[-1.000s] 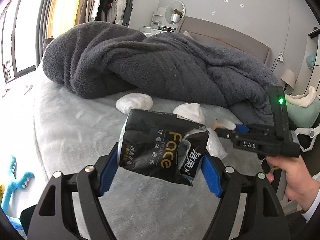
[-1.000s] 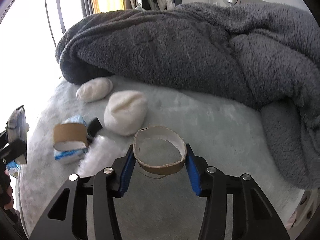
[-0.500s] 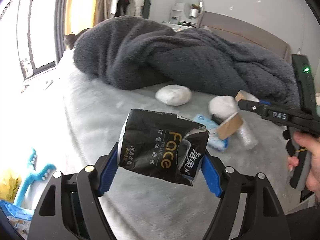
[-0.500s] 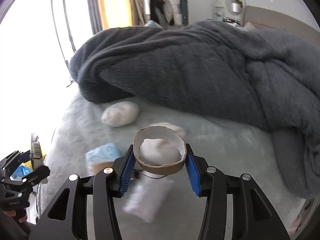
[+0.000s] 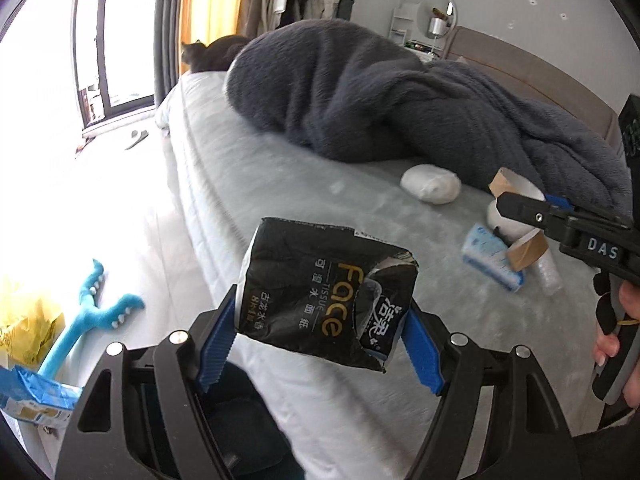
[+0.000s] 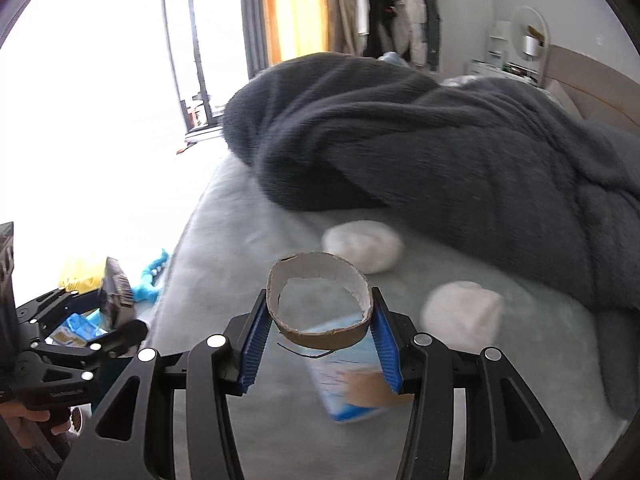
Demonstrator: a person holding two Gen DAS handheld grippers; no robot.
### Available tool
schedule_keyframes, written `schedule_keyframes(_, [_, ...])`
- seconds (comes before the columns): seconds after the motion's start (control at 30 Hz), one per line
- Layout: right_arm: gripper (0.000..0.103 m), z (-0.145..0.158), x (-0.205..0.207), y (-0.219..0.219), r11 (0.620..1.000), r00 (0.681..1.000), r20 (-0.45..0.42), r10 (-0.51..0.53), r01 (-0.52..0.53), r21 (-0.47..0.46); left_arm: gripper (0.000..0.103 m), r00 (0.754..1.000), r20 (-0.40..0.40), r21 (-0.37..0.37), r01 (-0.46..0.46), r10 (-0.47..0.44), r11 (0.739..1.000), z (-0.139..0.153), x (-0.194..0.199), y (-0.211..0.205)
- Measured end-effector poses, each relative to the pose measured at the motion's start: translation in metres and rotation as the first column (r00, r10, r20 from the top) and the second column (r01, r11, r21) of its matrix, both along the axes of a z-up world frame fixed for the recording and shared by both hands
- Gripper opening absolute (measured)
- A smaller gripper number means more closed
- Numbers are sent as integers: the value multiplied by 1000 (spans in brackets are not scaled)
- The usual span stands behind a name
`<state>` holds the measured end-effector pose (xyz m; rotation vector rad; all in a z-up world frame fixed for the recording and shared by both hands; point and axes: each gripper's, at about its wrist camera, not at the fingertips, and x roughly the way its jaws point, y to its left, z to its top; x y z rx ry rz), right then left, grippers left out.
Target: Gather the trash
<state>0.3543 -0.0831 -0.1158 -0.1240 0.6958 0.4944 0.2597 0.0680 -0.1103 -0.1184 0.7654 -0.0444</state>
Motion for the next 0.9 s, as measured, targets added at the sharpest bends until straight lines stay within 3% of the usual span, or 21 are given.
schedule_keyframes(0.47, [49,5,-8,76,993,993,-14,117,-117,34,77,990,-113,-23,-85,82,996,-25,-13,60])
schedule_keyframes(0.9, [49,-7,-17,139,978,977,-58,207,-204,48,77,963,-242,-15,-124,117,992,-54,-27,105])
